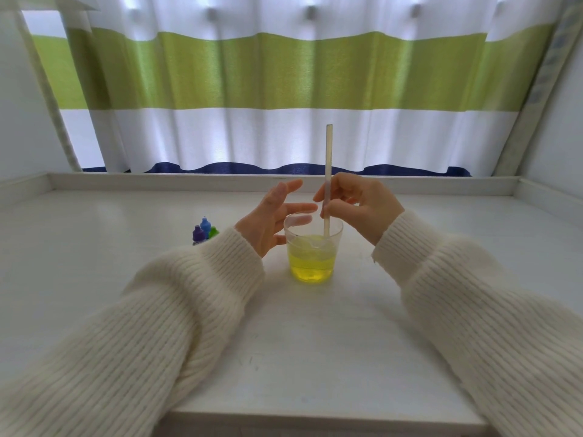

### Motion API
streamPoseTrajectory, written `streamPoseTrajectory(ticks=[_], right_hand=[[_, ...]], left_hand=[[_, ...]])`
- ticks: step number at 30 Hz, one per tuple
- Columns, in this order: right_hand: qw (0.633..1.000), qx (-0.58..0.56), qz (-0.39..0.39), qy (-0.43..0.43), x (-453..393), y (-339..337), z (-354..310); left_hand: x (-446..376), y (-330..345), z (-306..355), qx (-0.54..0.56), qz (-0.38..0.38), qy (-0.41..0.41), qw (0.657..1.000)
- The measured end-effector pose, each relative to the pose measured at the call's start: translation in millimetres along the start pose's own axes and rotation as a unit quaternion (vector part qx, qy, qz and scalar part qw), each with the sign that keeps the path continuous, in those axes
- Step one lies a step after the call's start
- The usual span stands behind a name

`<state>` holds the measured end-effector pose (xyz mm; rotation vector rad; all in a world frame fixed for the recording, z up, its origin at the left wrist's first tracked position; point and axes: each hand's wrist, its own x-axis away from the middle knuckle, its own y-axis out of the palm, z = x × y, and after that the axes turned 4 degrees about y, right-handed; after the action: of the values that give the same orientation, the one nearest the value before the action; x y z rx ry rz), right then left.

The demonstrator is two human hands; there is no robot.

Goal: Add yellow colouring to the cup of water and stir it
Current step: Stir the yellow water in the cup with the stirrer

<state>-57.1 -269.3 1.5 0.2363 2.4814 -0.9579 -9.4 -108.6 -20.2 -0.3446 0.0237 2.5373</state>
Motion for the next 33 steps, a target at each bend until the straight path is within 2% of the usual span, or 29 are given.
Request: streamPoseTrajectory(ticks=[7,22,33], right_hand=[[0.997,-0.074,-0.035,0.003,2.9,4.7,-2.9],[0.996,0.084,0.02,-0.038,-1.1,0.1,4.0],[0.998,0.06,0.016,-0.03,1.3,-2.1,0.5]], left_hand=[[-0.3,1.1,0.2,0.01,0.006,-0.005,1.0],[-0.8,1.6,0.9,-0.003,0.005,-0.005,1.0],[0.3,1.7,1.5,0.0,0.007,-0.004,1.0]])
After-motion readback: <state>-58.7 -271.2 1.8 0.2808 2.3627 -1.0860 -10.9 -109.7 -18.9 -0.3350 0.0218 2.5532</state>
